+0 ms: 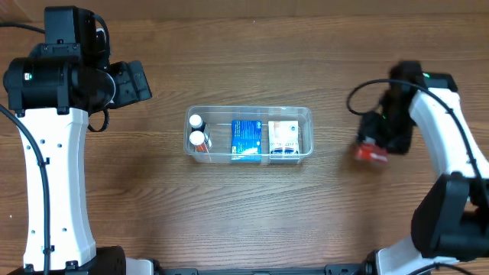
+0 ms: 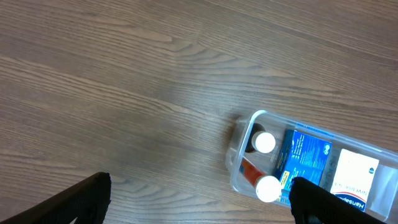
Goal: Pack container
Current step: 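Move the right gripper to the red Panadol box and grasp it, then insert the Panadol box between the blue and white boxes, release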
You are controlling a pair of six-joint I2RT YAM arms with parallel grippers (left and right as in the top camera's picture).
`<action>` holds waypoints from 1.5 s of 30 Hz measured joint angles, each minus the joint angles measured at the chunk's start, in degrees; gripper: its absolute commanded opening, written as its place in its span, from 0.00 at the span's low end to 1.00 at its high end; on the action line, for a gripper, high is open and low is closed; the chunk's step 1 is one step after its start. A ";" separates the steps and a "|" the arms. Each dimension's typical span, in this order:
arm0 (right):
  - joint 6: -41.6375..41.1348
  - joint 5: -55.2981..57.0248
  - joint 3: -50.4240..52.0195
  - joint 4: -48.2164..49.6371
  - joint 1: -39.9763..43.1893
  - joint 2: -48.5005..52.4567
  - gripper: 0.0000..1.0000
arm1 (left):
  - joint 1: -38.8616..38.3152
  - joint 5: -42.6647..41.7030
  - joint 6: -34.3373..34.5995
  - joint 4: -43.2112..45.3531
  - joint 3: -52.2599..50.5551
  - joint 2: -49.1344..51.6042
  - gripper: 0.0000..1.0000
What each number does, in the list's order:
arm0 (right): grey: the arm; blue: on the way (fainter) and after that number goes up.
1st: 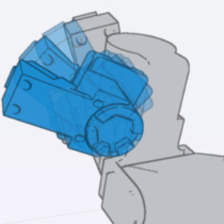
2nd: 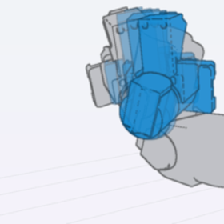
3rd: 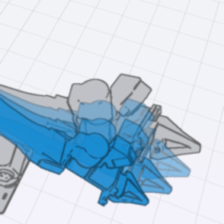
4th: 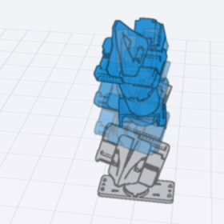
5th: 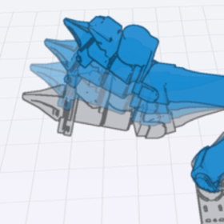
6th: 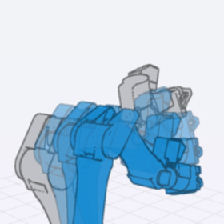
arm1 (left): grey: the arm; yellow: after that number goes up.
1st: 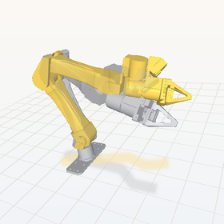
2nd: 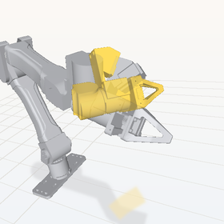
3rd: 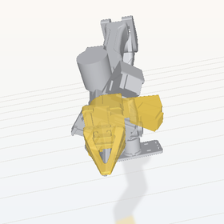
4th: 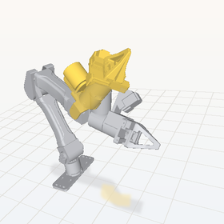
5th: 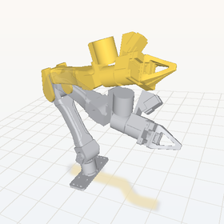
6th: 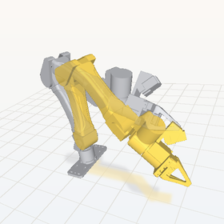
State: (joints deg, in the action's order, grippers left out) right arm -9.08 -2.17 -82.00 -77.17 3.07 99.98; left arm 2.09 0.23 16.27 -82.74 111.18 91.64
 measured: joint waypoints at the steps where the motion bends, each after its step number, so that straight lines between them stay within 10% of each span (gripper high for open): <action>1: -0.35 0.02 -2.27 0.00 -2.95 -1.44 0.68 | 0.00 0.00 0.00 0.00 0.00 0.00 0.93; 14: -8.63 -0.55 -10.25 8.48 -27.52 -5.14 0.69 | 0.00 0.00 0.00 -0.04 0.00 0.00 0.94; 30: -13.20 -0.39 -10.25 7.72 -28.17 7.76 0.70 | 0.00 0.00 0.00 -0.68 0.00 0.00 0.94; 34: -13.42 -0.37 -10.25 7.69 -28.17 7.76 0.96 | 0.00 0.00 0.00 -0.68 0.00 0.00 0.94; 45: -13.44 -0.37 -10.25 7.76 -28.17 7.76 0.93 | 0.00 0.00 0.00 -0.68 0.00 0.00 0.94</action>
State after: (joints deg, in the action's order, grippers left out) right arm -22.52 -2.55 -92.25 -69.41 -25.10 107.74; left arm 2.09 0.23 16.27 -83.42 111.18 91.64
